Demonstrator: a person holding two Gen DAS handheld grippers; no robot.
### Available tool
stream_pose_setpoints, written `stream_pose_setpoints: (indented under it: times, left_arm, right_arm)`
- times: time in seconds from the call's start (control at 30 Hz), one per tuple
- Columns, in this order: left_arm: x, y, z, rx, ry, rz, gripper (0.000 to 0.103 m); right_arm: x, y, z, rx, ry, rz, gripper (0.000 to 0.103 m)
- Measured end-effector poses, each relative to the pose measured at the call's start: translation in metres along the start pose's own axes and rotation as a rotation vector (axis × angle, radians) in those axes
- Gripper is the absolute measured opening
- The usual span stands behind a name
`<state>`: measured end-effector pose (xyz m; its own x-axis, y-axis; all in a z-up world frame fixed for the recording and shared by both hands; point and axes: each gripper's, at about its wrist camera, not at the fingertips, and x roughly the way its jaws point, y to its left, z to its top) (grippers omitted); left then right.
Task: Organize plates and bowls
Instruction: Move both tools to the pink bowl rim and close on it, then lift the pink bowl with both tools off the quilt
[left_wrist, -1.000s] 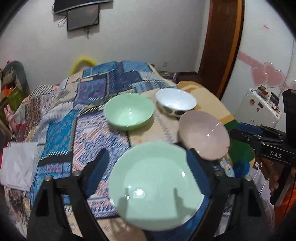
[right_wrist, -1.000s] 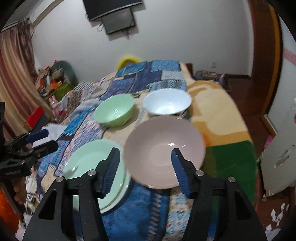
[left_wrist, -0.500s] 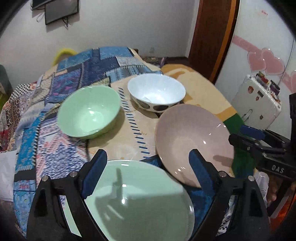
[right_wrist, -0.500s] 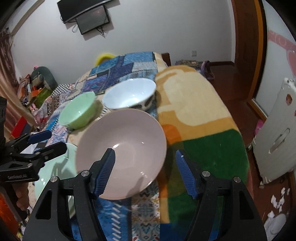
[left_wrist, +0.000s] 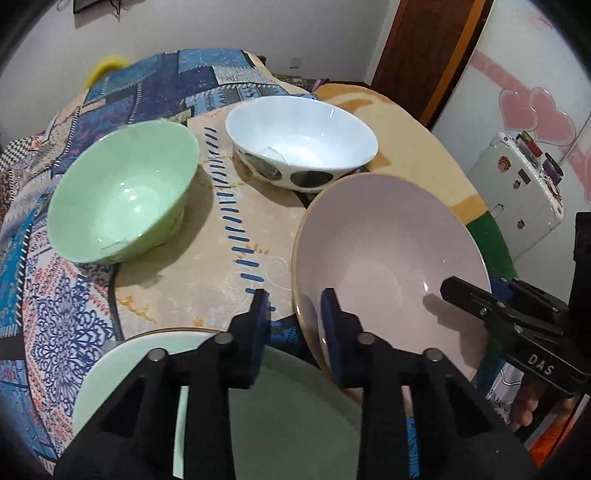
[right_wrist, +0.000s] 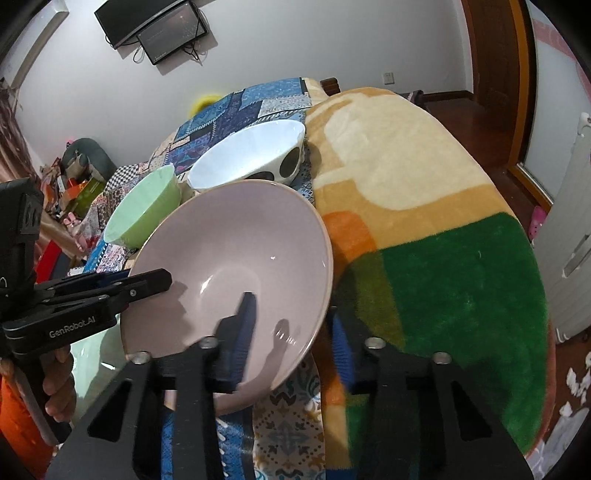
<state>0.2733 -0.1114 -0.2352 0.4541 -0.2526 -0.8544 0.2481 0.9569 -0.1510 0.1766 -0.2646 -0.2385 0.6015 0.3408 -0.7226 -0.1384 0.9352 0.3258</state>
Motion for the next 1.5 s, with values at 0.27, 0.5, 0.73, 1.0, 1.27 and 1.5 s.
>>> stream_pose_setpoints:
  times: [0.27,0.5,0.73,1.0,1.27,1.5]
  left_arm:
    - [0.005,-0.007,0.0,0.004,-0.002,-0.017,0.012]
    - [-0.001,-0.007,0.002,-0.008,0.013,-0.02,0.012]
    - [-0.025,-0.013,0.0,0.004,-0.023,-0.032,0.012]
    - [-0.067,-0.008,-0.009,-0.006,-0.076,-0.026,0.012]
    - [-0.111,0.014,-0.024,-0.034,-0.127,-0.003,0.012]
    - [-0.142,0.039,-0.045,-0.065,-0.157,0.022,0.012]
  right_arm:
    - [0.001,-0.005,0.0,0.021,-0.001,0.001,0.018]
    - [-0.005,-0.002,0.004,0.028,-0.002,-0.01,0.018]
    - [-0.02,0.004,0.008,0.019,-0.022,-0.017,0.018]
    - [-0.041,0.028,0.012,-0.02,-0.065,-0.006,0.018]
    - [-0.048,0.065,0.013,-0.078,-0.087,0.015,0.018]
    - [-0.047,0.1,0.007,-0.118,-0.094,0.043,0.018]
